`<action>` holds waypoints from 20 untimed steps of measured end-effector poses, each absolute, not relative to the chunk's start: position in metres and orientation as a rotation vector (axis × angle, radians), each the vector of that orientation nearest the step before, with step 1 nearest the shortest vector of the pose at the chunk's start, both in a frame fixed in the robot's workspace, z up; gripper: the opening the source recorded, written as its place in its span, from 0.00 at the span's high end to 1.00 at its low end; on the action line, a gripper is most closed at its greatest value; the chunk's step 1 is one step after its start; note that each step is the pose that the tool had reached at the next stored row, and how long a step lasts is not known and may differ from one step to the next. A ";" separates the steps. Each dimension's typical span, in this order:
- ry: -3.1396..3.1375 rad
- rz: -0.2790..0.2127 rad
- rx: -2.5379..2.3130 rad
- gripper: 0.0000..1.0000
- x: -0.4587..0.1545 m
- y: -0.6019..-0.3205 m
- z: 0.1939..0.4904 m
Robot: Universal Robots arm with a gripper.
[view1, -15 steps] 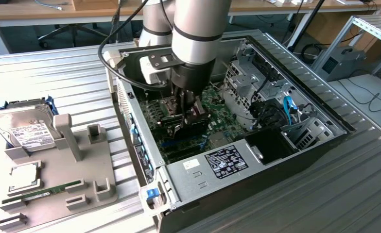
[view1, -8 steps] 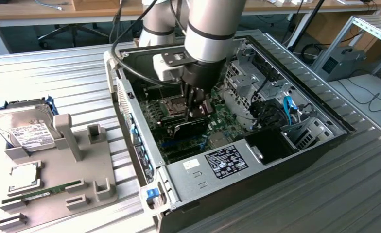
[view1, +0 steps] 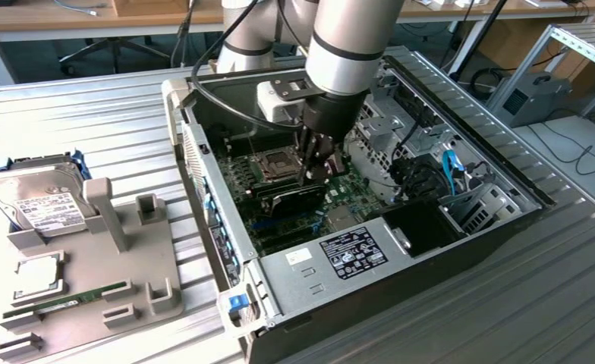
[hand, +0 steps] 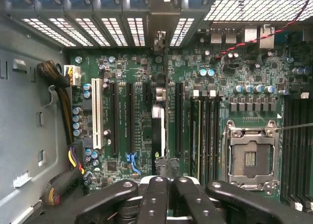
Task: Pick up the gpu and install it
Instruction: 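Insert the gpu into the slot, then press down on the gpu until it lock into place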
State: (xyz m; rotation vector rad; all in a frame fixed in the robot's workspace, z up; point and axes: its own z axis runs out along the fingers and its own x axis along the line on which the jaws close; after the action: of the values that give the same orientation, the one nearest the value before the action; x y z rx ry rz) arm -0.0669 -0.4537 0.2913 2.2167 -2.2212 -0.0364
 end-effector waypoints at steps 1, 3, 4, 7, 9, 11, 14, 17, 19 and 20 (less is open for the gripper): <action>-2.221 -0.036 2.217 0.89 -0.067 -0.454 0.291; -2.221 -0.036 2.217 0.89 -0.067 -0.454 0.291; -2.221 -0.036 2.217 0.89 -0.067 -0.454 0.291; -2.221 -0.036 2.217 0.89 -0.067 -0.454 0.291; -2.221 -0.036 2.217 0.89 -0.069 -0.454 0.291; -2.221 -0.036 2.217 0.89 -0.074 -0.454 0.290; -2.221 -0.036 2.217 0.89 -0.082 -0.454 0.288; -2.221 -0.036 2.217 0.89 -0.092 -0.454 0.286; -2.221 -0.036 2.217 0.89 -0.097 -0.454 0.284; -2.221 -0.036 2.217 0.89 -0.099 -0.454 0.283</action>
State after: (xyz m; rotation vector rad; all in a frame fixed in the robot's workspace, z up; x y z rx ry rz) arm -0.0992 -0.4536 0.2835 2.2168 -2.2212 -0.0364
